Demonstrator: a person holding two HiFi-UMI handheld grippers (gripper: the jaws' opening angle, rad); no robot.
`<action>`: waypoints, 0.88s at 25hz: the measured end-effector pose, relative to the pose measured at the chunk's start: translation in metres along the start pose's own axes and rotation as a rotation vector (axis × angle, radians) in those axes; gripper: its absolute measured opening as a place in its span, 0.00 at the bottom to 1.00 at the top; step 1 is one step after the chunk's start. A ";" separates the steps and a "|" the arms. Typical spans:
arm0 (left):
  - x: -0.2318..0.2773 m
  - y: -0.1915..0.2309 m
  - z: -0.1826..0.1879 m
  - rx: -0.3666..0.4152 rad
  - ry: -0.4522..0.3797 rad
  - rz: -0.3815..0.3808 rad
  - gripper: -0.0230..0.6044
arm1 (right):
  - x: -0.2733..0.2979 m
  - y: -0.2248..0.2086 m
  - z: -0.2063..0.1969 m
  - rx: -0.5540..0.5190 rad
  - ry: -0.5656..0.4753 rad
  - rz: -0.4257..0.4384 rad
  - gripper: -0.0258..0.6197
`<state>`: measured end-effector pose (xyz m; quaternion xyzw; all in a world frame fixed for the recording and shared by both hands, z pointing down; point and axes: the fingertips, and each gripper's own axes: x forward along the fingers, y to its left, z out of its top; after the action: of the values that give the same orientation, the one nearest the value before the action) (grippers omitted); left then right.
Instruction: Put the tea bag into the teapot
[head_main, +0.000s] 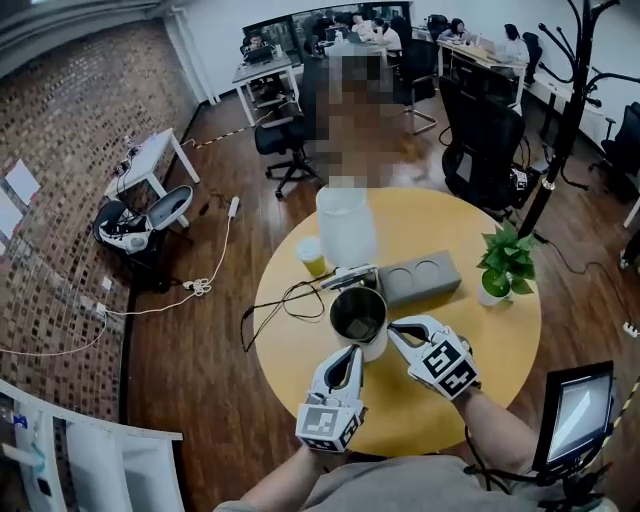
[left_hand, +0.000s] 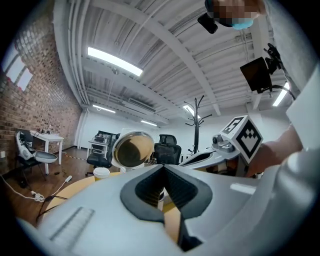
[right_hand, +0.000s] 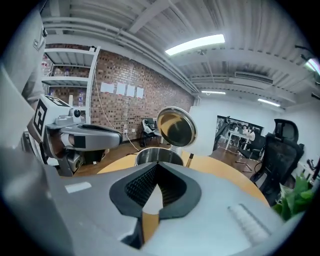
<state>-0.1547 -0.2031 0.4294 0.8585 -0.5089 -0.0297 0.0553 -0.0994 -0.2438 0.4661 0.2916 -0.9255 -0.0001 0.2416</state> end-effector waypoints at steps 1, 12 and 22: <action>0.000 -0.010 0.001 0.001 0.001 0.008 0.04 | -0.009 0.001 -0.002 -0.006 -0.009 0.008 0.05; -0.018 -0.125 -0.019 0.042 0.006 0.133 0.04 | -0.119 0.017 -0.046 -0.032 -0.101 0.132 0.05; -0.057 -0.200 -0.035 0.043 0.067 0.167 0.04 | -0.195 0.061 -0.086 0.011 -0.120 0.200 0.05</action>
<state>-0.0041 -0.0558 0.4382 0.8145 -0.5772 0.0144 0.0562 0.0450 -0.0756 0.4639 0.1985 -0.9628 0.0116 0.1830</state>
